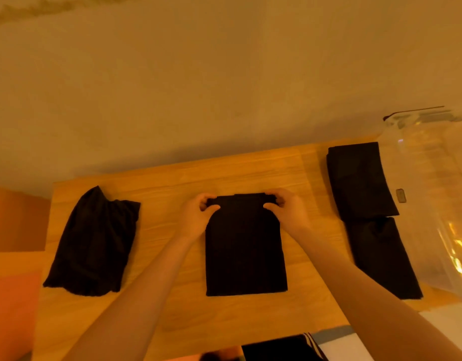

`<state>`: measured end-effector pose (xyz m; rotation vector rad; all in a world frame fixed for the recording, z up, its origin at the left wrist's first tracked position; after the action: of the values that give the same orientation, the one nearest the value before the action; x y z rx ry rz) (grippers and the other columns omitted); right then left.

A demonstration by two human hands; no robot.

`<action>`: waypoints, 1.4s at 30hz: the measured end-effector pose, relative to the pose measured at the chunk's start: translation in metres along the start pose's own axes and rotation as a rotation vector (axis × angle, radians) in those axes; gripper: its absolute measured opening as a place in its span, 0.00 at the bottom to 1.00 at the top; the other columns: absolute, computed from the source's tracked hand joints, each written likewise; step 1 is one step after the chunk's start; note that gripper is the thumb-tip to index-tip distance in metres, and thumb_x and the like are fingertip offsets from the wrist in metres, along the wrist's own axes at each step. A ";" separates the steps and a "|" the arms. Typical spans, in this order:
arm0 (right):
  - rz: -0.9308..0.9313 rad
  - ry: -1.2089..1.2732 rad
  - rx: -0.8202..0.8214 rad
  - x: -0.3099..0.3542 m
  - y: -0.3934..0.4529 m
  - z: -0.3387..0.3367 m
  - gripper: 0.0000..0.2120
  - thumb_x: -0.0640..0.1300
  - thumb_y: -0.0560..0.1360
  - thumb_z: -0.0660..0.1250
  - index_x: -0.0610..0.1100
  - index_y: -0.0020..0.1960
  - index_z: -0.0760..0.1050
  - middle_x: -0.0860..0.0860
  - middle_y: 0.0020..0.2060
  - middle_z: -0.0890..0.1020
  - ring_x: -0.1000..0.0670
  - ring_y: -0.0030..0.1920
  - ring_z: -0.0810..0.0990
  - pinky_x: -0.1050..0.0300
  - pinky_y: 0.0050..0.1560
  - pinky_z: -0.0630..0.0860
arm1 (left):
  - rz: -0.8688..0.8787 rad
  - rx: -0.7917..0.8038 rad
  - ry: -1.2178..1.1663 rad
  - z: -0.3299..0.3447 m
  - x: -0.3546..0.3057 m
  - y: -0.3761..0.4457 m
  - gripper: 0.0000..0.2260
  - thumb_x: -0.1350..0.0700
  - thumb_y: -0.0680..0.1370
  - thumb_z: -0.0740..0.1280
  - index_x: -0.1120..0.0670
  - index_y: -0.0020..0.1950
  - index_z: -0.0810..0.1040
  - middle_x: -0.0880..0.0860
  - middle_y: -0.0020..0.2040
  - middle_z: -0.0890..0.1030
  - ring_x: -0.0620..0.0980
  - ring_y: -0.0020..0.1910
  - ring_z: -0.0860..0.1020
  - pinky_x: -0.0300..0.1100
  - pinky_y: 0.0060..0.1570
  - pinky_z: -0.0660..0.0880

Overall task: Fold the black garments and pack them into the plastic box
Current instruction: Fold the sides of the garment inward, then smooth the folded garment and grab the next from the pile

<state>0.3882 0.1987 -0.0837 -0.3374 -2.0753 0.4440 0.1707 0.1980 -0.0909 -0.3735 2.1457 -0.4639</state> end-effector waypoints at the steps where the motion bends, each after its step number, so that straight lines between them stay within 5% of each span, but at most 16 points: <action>1: -0.010 0.009 -0.039 -0.001 0.001 0.001 0.13 0.38 0.75 0.66 0.41 0.59 0.76 0.49 0.52 0.79 0.52 0.54 0.76 0.74 0.44 0.70 | 0.005 -0.038 -0.001 0.001 0.001 0.002 0.08 0.57 0.76 0.66 0.54 0.55 0.78 0.47 0.45 0.76 0.43 0.43 0.73 0.31 0.39 0.69; 7: -0.068 0.021 -0.182 -0.001 0.005 0.002 0.11 0.38 0.78 0.61 0.39 0.57 0.78 0.46 0.52 0.81 0.56 0.49 0.75 0.81 0.42 0.68 | 0.082 -0.174 -0.025 0.006 -0.012 0.002 0.05 0.58 0.78 0.63 0.56 0.50 0.77 0.47 0.43 0.75 0.43 0.43 0.73 0.35 0.43 0.67; 14: -0.086 -0.216 -0.299 0.003 0.006 0.004 0.12 0.44 0.79 0.59 0.40 0.58 0.75 0.48 0.46 0.79 0.51 0.42 0.77 0.68 0.35 0.70 | 0.103 -0.195 0.170 0.009 -0.011 0.005 0.08 0.55 0.80 0.60 0.58 0.51 0.75 0.54 0.44 0.77 0.49 0.41 0.74 0.45 0.40 0.72; 17: -0.384 -0.449 -0.364 0.015 -0.005 0.014 0.12 0.41 0.78 0.60 0.38 0.59 0.75 0.44 0.52 0.80 0.44 0.49 0.79 0.51 0.45 0.78 | 0.400 -0.295 0.420 0.015 -0.011 -0.010 0.09 0.55 0.78 0.60 0.59 0.52 0.75 0.56 0.50 0.77 0.54 0.50 0.74 0.46 0.49 0.71; 20: -0.564 -0.742 -0.145 -0.001 -0.017 0.042 0.20 0.47 0.78 0.52 0.39 0.63 0.73 0.43 0.60 0.78 0.43 0.61 0.76 0.46 0.58 0.75 | 0.677 -0.169 0.725 0.039 0.000 -0.031 0.18 0.51 0.76 0.55 0.56 0.59 0.77 0.54 0.62 0.77 0.52 0.63 0.71 0.50 0.65 0.65; 24: -0.404 -0.856 0.041 -0.022 -0.020 0.052 0.34 0.60 0.78 0.33 0.42 0.74 0.54 0.47 0.74 0.57 0.49 0.74 0.52 0.45 0.72 0.49 | 0.473 -0.036 0.836 0.047 0.016 -0.032 0.28 0.43 0.77 0.48 0.54 0.73 0.63 0.54 0.74 0.61 0.52 0.74 0.55 0.52 0.70 0.52; 28: -0.394 -0.896 0.013 -0.020 -0.015 0.054 0.34 0.63 0.75 0.30 0.44 0.74 0.44 0.49 0.75 0.49 0.50 0.74 0.44 0.46 0.72 0.43 | 0.401 -0.024 0.862 0.049 0.016 -0.024 0.33 0.39 0.74 0.39 0.54 0.76 0.46 0.54 0.77 0.46 0.49 0.73 0.37 0.50 0.72 0.38; 36: -0.423 -0.879 0.006 -0.021 -0.014 0.054 0.37 0.64 0.73 0.28 0.44 0.75 0.45 0.51 0.74 0.44 0.53 0.74 0.40 0.49 0.72 0.38 | 0.367 -0.029 0.871 0.050 0.015 -0.027 0.32 0.40 0.79 0.47 0.55 0.76 0.43 0.54 0.77 0.42 0.48 0.71 0.33 0.49 0.72 0.36; 42: -0.436 -0.887 -0.006 -0.019 -0.014 0.054 0.36 0.65 0.74 0.32 0.45 0.76 0.43 0.50 0.75 0.45 0.54 0.72 0.37 0.50 0.71 0.34 | 0.368 -0.055 0.883 0.052 0.016 -0.024 0.32 0.39 0.78 0.44 0.54 0.76 0.44 0.54 0.77 0.42 0.50 0.74 0.37 0.50 0.73 0.38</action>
<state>0.3510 0.1688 -0.1180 0.3915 -2.9039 0.3461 0.2065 0.1602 -0.1194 0.2648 2.9971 -0.3908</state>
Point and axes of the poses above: each hand's wrist, its own y-axis towards the middle knuckle, its own z-axis out of the palm, x = y × z, the point moved 3 cm from there along y, towards the middle knuckle
